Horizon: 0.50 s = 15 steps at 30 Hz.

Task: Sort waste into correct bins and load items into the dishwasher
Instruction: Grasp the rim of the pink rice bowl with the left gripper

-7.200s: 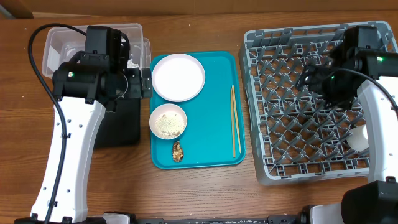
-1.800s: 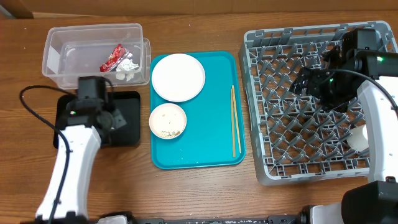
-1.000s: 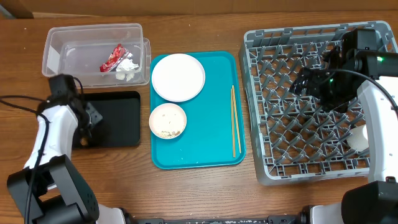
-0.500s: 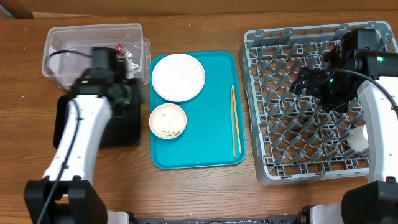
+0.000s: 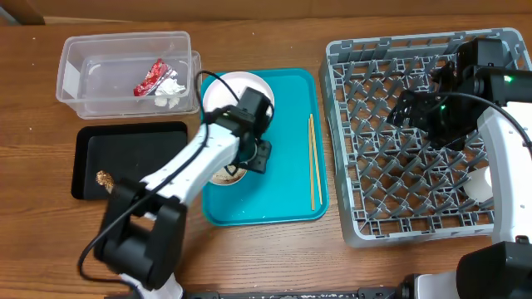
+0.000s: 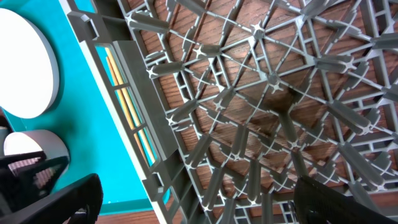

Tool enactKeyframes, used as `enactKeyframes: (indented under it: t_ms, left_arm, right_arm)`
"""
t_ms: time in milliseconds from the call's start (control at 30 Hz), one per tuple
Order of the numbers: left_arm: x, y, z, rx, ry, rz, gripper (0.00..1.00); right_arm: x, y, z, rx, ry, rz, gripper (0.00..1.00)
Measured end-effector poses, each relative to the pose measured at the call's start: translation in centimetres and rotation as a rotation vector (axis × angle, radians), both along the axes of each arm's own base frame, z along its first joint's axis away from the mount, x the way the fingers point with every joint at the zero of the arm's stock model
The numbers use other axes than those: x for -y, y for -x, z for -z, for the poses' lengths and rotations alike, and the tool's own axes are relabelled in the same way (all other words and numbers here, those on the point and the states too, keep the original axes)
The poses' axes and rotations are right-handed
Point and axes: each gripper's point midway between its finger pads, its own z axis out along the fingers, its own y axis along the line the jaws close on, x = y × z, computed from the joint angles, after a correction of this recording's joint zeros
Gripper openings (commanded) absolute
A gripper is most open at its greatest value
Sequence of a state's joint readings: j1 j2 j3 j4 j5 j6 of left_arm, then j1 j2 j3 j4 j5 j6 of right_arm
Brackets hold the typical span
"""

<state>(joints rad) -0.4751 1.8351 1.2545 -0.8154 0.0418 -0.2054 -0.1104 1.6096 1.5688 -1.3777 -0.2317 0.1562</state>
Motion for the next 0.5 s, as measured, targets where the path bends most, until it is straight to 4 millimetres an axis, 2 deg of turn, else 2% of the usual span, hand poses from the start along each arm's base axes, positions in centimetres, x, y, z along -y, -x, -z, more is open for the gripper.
enactKeyframes:
  t_ms: [67,133,167,500]
  left_arm:
    - [0.1,0.4,1.1,-0.026,-0.019,0.011,0.2]
    - [-0.1,0.6,1.8,-0.043,-0.037,0.013,0.07]
    - [-0.2,0.6,1.9,-0.046,-0.046,0.014,0.04]
    - [-1.4,0.6,0.3,-0.036,-0.107,-0.001,0.04]
  right_arm:
    - [0.0,0.0,0.0,0.0,0.0,0.0,1.0]
    - [0.0,0.0,0.0,0.0,0.0,0.0,1.0]
    - [0.0,0.0,0.0,-0.001,0.0,0.0,1.0]
    - [0.0,0.0,0.0,-0.001,0.0,0.0,1.0]
